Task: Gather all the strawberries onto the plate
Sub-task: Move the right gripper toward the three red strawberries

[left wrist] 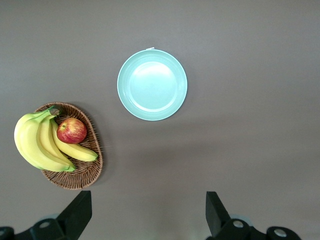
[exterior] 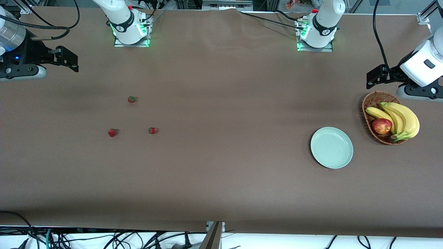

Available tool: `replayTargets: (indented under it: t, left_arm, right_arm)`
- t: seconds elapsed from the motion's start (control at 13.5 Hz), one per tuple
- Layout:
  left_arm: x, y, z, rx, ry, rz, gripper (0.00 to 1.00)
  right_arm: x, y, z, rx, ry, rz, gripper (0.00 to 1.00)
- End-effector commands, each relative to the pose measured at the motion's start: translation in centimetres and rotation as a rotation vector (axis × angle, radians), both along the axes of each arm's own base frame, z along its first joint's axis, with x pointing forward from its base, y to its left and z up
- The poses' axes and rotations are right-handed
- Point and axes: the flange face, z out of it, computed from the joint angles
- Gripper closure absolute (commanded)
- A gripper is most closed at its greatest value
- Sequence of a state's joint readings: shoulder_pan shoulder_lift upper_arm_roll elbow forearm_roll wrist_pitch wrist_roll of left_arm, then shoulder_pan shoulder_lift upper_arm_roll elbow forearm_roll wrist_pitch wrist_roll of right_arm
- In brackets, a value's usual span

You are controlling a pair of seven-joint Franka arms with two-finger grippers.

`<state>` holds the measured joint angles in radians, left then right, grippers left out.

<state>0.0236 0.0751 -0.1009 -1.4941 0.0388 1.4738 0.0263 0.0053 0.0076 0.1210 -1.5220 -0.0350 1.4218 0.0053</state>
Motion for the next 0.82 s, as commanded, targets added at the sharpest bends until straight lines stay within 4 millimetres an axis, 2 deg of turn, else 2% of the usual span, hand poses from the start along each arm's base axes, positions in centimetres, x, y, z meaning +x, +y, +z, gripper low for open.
replayTargets:
  t: [0.0,0.37,0.74]
  left_arm:
    - [0.1,0.06,0.22,-0.005,-0.008,0.007,0.0]
    - [0.1,0.06,0.15,-0.005,-0.006,0.008,0.0]
    - [0.1,0.06,0.22,-0.005,-0.008,0.007,0.0]
  right_arm:
    - [0.19,-0.73,0.28,0.017,-0.002,-0.019,0.0]
    - [0.32,-0.96,0.3,0.012,-0.007,-0.033,0.0]
    - [0.82,-0.93,-0.56,0.013,0.005,-0.036,0.0]
